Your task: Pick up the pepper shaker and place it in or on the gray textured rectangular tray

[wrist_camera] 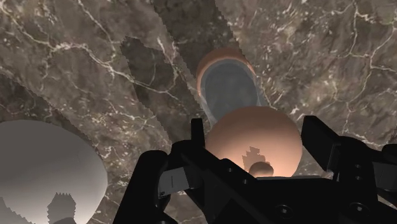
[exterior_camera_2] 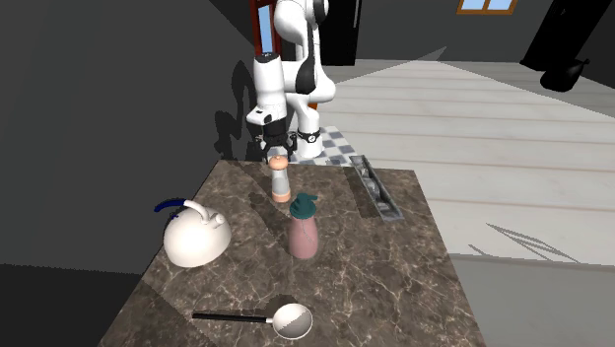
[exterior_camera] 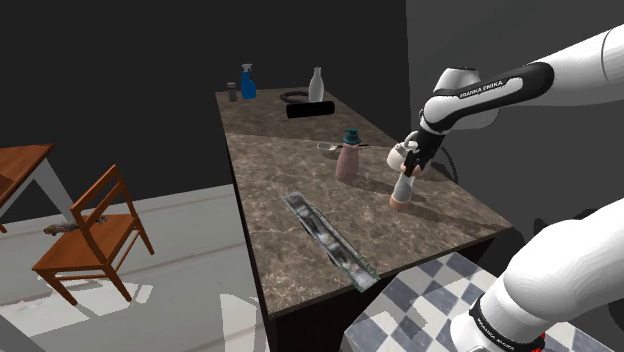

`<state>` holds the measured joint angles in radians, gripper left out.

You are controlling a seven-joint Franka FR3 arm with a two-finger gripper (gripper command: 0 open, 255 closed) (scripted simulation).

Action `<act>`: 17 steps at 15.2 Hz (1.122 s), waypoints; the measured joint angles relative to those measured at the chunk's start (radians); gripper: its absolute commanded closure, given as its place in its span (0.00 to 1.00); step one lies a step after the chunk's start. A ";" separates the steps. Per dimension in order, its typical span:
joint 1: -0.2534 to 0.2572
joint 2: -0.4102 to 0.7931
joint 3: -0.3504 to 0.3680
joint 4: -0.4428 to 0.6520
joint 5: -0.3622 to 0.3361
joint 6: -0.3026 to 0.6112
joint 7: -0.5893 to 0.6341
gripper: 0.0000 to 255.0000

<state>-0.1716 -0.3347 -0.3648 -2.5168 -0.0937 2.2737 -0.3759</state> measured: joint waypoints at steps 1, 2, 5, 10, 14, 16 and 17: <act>-0.001 -0.007 0.001 0.005 -0.002 -0.012 0.001 1.00; -0.002 -0.015 0.004 0.010 -0.003 -0.025 0.004 1.00; -0.002 -0.032 0.011 0.035 -0.005 -0.066 0.010 1.00; -0.004 -0.064 0.021 0.077 -0.009 -0.139 0.017 1.00; -0.004 -0.078 0.027 0.123 -0.008 -0.199 0.019 1.00; -0.004 -0.086 0.030 0.142 -0.009 -0.227 0.019 1.00; -0.003 -0.089 0.033 0.152 -0.008 -0.239 0.022 1.00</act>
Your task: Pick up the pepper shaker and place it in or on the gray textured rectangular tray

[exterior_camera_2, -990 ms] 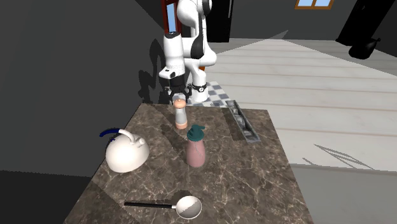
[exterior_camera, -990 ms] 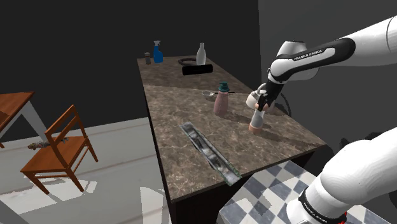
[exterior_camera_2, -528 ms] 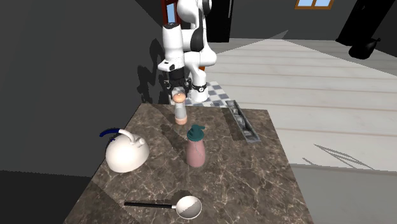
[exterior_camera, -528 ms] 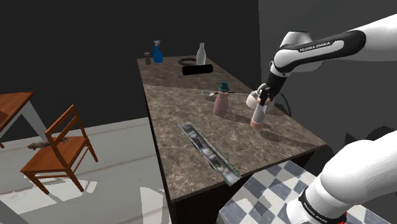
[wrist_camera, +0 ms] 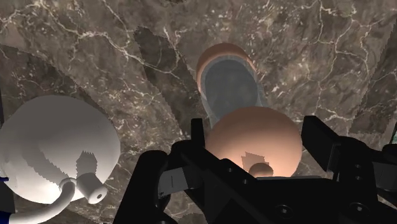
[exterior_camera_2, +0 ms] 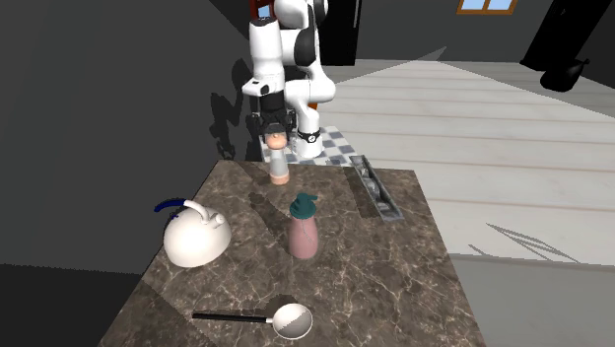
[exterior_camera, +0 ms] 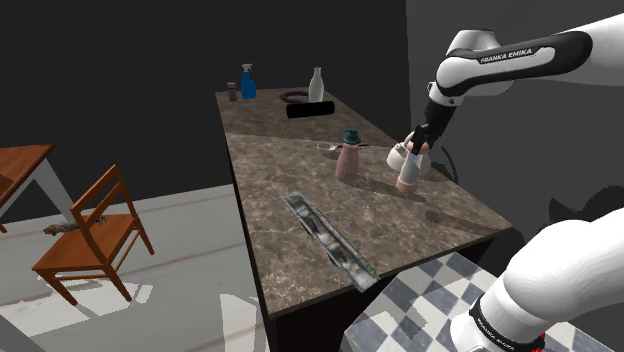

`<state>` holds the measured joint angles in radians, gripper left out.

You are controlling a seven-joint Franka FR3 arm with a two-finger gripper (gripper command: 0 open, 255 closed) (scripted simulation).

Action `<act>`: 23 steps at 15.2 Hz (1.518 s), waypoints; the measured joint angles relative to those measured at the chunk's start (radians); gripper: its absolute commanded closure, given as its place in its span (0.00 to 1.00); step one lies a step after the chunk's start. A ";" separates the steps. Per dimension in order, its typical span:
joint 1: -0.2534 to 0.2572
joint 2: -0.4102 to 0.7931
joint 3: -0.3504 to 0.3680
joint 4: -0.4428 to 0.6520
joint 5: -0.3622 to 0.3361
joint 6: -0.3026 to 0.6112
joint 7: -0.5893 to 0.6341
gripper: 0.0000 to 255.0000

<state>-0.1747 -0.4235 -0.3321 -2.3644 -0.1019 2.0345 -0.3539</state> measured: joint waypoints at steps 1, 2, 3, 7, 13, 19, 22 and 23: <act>0.000 -0.003 0.000 0.011 0.000 -0.015 -0.001 1.00; 0.000 -0.005 0.003 0.026 0.001 -0.030 0.000 1.00; 0.001 -0.009 0.005 0.036 0.001 -0.045 0.002 1.00; 0.011 -0.033 0.036 0.055 0.006 -0.089 0.037 1.00; 0.057 -0.080 0.149 0.042 0.038 -0.128 0.177 1.00; 0.111 -0.094 0.263 0.065 0.081 -0.167 0.320 1.00; 0.137 -0.088 0.320 0.086 0.103 -0.182 0.392 1.00; 0.146 -0.074 0.338 0.101 0.110 -0.183 0.415 1.00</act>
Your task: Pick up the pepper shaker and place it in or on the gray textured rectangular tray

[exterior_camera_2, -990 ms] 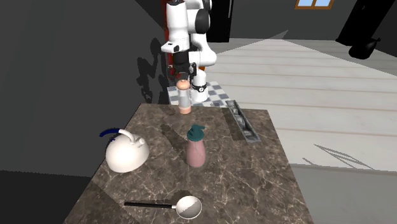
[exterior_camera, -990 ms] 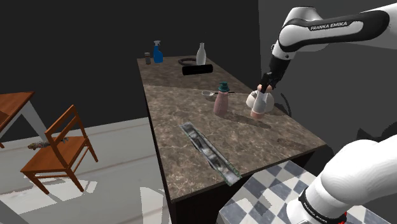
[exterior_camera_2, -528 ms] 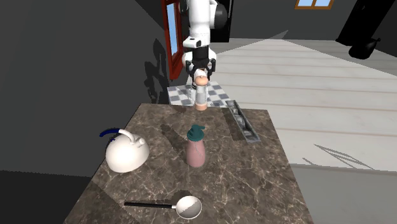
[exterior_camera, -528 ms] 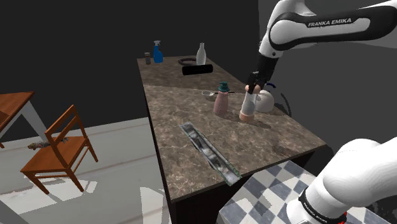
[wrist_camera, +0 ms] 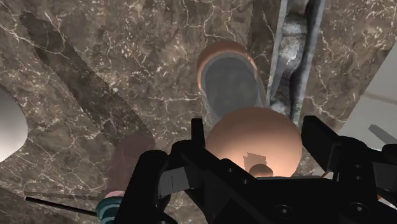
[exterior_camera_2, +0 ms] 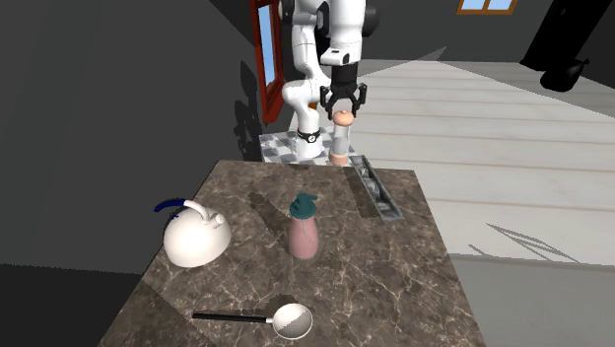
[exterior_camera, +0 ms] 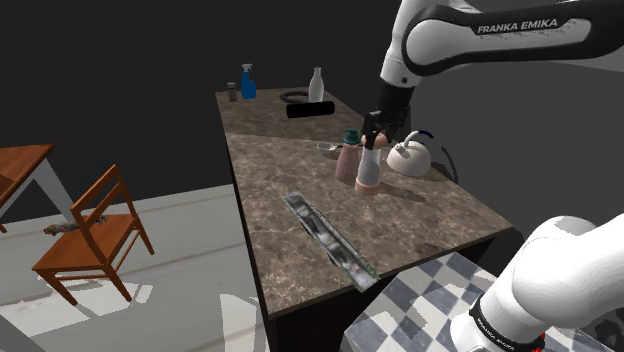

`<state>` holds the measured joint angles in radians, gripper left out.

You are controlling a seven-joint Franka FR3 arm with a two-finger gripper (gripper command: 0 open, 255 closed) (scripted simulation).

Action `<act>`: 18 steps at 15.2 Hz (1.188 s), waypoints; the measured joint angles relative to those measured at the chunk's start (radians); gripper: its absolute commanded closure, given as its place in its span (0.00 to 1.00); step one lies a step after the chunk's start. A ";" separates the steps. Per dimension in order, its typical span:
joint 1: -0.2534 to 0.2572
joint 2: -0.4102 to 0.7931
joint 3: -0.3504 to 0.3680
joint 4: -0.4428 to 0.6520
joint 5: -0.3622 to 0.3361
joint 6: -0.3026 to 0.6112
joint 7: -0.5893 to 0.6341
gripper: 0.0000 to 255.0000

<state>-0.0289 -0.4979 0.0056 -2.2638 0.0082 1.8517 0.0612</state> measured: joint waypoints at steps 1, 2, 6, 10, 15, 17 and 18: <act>0.010 0.007 0.022 0.008 0.008 -0.001 0.028 1.00; 0.018 0.012 0.039 0.024 0.014 -0.012 0.050 1.00; 0.049 0.049 0.110 0.078 0.035 -0.027 0.143 1.00; 0.076 0.111 0.179 0.171 0.047 -0.055 0.237 1.00; 0.083 0.126 0.198 0.139 0.050 -0.009 0.261 1.00; 0.085 0.125 0.200 0.112 0.051 0.018 0.262 1.00; 0.085 0.127 0.201 0.099 0.051 0.032 0.262 1.00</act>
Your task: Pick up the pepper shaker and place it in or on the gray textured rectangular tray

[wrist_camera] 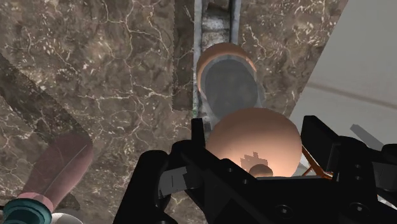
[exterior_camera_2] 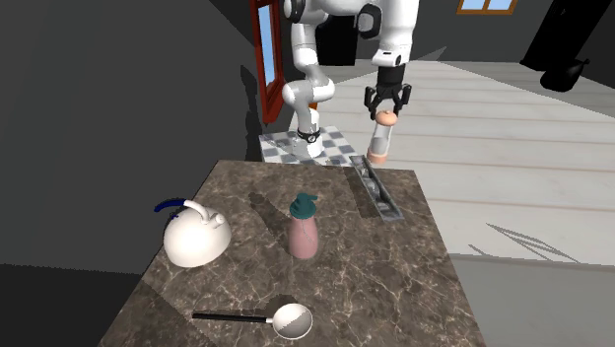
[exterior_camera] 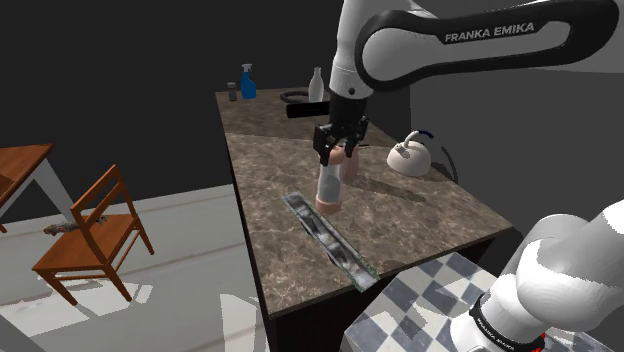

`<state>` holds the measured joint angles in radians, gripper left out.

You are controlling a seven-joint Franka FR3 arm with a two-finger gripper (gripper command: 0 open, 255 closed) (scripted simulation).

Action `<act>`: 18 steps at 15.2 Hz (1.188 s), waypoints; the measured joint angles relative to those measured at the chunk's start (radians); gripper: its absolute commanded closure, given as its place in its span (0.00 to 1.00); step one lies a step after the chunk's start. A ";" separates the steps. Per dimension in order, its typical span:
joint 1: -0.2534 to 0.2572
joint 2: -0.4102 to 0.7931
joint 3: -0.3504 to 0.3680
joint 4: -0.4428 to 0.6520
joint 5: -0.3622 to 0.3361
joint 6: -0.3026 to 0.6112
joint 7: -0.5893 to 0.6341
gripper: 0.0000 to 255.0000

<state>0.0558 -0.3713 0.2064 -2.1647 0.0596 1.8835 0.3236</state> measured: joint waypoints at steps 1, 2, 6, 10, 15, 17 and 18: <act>0.001 0.001 0.002 -0.015 0.001 0.016 0.002 1.00; 0.001 0.000 0.003 -0.029 0.001 0.030 0.002 1.00; 0.002 0.003 0.004 -0.079 0.002 0.082 0.001 1.00; 0.004 0.013 0.011 -0.123 0.004 0.136 0.007 1.00; 0.004 0.032 0.015 -0.176 0.002 0.208 0.007 1.00; 0.004 0.037 0.017 -0.200 0.002 0.237 0.008 1.00; 0.004 0.045 0.018 -0.207 0.002 0.251 0.010 1.00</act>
<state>0.0601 -0.3267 0.2247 -2.3715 0.0614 2.1346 0.3337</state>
